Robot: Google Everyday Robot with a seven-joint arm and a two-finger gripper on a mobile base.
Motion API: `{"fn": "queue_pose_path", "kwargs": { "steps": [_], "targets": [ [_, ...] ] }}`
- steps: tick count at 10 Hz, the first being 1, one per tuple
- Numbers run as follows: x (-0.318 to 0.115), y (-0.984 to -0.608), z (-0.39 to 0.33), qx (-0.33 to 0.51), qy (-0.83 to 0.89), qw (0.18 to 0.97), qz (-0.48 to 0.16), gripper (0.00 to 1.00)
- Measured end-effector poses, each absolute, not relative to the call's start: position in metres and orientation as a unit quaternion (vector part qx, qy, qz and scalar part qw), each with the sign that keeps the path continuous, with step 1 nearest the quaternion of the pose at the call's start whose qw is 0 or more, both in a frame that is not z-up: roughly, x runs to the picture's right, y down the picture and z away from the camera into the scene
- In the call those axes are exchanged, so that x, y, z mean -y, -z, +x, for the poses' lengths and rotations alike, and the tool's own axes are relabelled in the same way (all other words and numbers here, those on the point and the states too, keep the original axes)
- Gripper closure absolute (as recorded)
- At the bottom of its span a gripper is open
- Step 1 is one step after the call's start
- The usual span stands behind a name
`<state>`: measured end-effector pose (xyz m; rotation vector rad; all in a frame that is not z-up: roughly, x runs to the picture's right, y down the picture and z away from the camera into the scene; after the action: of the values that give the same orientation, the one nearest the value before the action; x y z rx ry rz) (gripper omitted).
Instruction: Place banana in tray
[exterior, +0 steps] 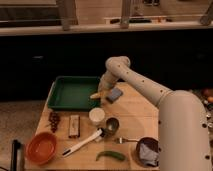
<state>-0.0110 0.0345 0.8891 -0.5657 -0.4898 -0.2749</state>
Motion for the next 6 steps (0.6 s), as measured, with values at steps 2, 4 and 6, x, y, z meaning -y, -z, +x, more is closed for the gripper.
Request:
{"fn": "queue_pose_path", "kwargs": {
  "steps": [2,4,6],
  "targets": [
    [-0.034,-0.89,-0.009,0.237,0.128,0.923,-0.275,1.0],
    [-0.03,-0.89,-0.016,0.238,0.142,0.921,-0.275,1.0],
    [-0.023,-0.891,-0.042,0.243,0.169,0.914,-0.277,1.0]
  ]
}}
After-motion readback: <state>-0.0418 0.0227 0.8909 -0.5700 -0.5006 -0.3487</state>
